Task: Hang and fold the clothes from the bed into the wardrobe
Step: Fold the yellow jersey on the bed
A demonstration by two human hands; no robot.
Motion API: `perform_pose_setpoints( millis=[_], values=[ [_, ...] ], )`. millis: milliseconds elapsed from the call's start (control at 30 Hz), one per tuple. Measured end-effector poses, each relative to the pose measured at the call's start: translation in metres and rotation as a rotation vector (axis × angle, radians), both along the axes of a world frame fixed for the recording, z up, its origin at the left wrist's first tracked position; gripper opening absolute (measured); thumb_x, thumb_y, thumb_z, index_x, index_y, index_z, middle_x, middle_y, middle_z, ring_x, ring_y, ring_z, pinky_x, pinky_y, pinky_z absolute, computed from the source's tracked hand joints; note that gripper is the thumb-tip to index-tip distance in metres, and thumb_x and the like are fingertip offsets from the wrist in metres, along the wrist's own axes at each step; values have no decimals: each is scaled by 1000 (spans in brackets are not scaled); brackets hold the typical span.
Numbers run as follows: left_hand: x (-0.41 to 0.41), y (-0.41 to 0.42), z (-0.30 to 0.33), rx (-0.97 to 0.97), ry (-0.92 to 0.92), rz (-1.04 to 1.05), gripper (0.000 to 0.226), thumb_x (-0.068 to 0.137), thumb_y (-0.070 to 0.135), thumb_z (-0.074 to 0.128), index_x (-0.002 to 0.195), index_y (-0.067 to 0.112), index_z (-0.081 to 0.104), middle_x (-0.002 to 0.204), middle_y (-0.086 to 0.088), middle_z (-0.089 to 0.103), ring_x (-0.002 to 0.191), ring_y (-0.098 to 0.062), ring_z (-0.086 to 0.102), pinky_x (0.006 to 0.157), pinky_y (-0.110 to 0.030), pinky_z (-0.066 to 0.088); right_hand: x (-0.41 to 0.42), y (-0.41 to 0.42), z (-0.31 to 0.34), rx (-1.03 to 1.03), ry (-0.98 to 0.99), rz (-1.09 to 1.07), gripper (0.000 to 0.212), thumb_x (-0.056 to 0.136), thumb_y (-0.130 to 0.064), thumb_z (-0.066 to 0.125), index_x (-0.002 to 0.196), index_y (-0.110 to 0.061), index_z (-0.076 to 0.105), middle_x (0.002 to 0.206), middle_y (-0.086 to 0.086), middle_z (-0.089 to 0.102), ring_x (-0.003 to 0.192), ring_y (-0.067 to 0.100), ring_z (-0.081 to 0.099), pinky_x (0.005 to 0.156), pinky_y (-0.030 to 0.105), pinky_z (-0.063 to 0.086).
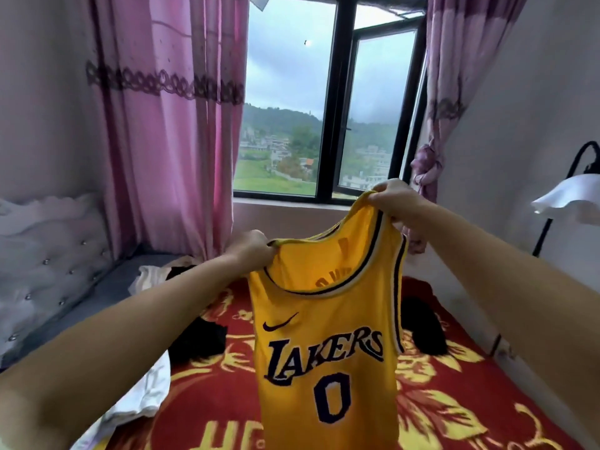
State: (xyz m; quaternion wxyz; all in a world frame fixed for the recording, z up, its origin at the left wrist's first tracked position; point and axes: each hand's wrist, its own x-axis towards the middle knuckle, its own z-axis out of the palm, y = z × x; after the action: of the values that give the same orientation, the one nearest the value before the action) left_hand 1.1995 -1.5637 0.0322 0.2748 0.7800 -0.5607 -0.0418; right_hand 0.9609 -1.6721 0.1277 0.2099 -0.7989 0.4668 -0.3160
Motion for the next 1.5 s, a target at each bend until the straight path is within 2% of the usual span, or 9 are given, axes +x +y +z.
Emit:
perform_pose_setpoints(
  millis=[167,300,533,667,867,1000,1100,1267,1500],
  values=[
    [17,-1,27,-257,437,-78,33,92,35,55,68,11,51,64,-6,44,62,-18,42,58,-29,34,-44,-14,-13,-183,198,-187,14,78,0,53,77,-5,66,67,8,55,59,17,49,49,24,32],
    [13,2,34,-413,720,-286,10,90,4,54,82,11,55,70,-5,49,62,-16,47,49,-18,40,-59,-17,-19,-100,6,-121,18,75,-2,47,66,-14,57,55,0,45,53,16,42,50,25,30],
    [10,13,55,-344,170,-426,11,92,12,52,90,13,64,83,2,61,76,-8,55,68,-16,44,-63,-2,0,140,27,156,30,95,-34,53,105,-8,63,86,8,60,76,21,60,63,27,52],
    [23,17,61,-329,11,-402,15,95,15,49,90,12,63,80,0,59,77,-14,53,70,-24,41,-76,3,9,432,214,382,75,55,-60,83,115,-20,62,104,6,71,92,25,71,68,29,57],
    [46,28,60,-133,372,-441,15,89,29,62,97,18,69,80,0,65,73,-12,60,65,-22,49,-92,-13,10,477,259,429,53,62,-32,88,108,-15,68,111,13,68,101,34,67,82,46,56],
    [70,39,59,307,641,-493,66,63,51,83,116,15,66,104,-7,72,88,-22,69,70,-29,57,-89,-12,-5,307,138,282,42,67,-47,76,96,-16,72,97,15,71,86,34,68,85,50,56],
    [67,34,53,212,788,-396,65,56,42,89,108,8,68,98,-12,73,82,-24,70,67,-30,58,-69,-6,-14,180,84,190,36,80,-47,67,97,-15,70,94,11,71,78,22,69,73,33,59],
    [11,9,45,54,1128,-196,16,94,18,58,98,3,59,71,-9,65,59,-17,63,57,-27,57,-4,3,-20,83,107,1,31,97,-25,52,104,3,65,80,11,56,64,20,51,58,32,41],
    [-67,-2,60,-16,1349,-326,19,100,8,40,87,4,55,61,-10,63,51,-19,65,47,-30,57,57,52,-17,-23,67,357,42,99,-46,41,89,-10,62,81,3,61,72,15,55,64,27,39]
  ],
)
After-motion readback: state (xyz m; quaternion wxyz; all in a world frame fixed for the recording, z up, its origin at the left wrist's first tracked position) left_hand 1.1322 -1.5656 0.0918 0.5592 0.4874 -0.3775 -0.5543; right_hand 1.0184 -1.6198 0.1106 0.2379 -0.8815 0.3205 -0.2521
